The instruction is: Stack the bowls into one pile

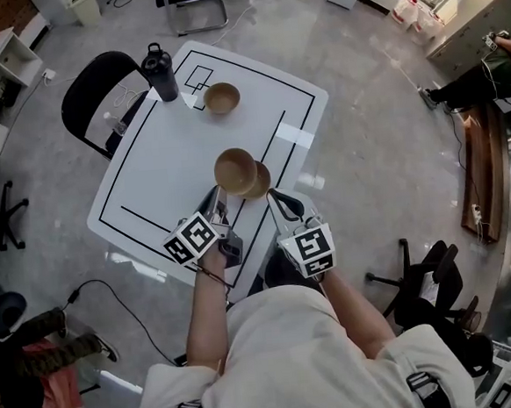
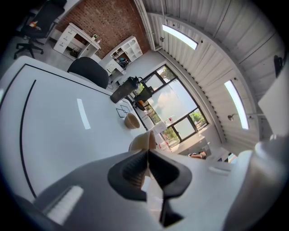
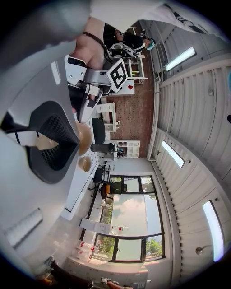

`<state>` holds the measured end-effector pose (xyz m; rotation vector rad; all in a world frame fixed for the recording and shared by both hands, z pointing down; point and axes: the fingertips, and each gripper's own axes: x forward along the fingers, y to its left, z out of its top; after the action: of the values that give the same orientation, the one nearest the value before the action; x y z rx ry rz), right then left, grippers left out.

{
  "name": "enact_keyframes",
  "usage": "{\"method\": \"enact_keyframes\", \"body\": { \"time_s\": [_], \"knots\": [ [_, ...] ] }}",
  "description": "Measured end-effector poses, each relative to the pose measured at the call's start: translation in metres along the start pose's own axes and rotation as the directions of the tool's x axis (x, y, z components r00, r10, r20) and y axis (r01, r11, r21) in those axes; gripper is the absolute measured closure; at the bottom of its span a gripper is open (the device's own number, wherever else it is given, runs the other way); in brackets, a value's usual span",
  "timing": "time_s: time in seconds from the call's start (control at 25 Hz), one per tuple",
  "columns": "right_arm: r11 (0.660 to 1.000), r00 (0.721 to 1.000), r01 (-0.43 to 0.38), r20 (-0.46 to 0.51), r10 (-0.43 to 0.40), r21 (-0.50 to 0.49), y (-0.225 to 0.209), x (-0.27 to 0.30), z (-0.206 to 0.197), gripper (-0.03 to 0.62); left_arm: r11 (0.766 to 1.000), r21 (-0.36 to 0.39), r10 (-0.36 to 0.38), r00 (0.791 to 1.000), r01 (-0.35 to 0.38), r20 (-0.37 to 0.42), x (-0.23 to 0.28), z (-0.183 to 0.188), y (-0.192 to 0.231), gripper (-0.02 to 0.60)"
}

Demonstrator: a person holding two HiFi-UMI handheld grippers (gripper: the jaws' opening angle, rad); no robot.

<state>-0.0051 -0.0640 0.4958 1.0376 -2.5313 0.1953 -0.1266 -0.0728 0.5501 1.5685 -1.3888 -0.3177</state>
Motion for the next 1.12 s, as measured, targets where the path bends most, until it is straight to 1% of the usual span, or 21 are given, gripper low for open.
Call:
{"method": "enact_keyframes", "body": {
  "time_s": [0.24,0.52,0.76,1.12],
  "knots": [
    [1.000,1.000,0.014,-0.012,-0.014,0.012,-0.008,-0.004,-0.008,0.594,1.000,-0.010,-0.010,0.999,0.009,-0.034,0.009,-0.015,-0.003,0.571],
    [1.000,1.000,0.019,-0.015,-0.018,0.020,-0.012,-0.007,-0.011,0.594,1.000,-0.002,-0.010,0.998,0.010,-0.067,0.015,-0.026,-0.004,0.571],
    [0.999,1.000,0.025,-0.019,-0.025,0.029,-0.016,-0.006,-0.015,0.594,1.000,-0.019,-0.006,0.995,0.004,-0.099,0.022,-0.038,0.001,0.571],
    [0.999,0.999,0.028,-0.027,-0.027,0.034,-0.020,-0.007,-0.018,0.594,1.000,-0.030,0.005,0.993,-0.008,-0.120,0.028,-0.047,0.006,0.571]
  ]
}}
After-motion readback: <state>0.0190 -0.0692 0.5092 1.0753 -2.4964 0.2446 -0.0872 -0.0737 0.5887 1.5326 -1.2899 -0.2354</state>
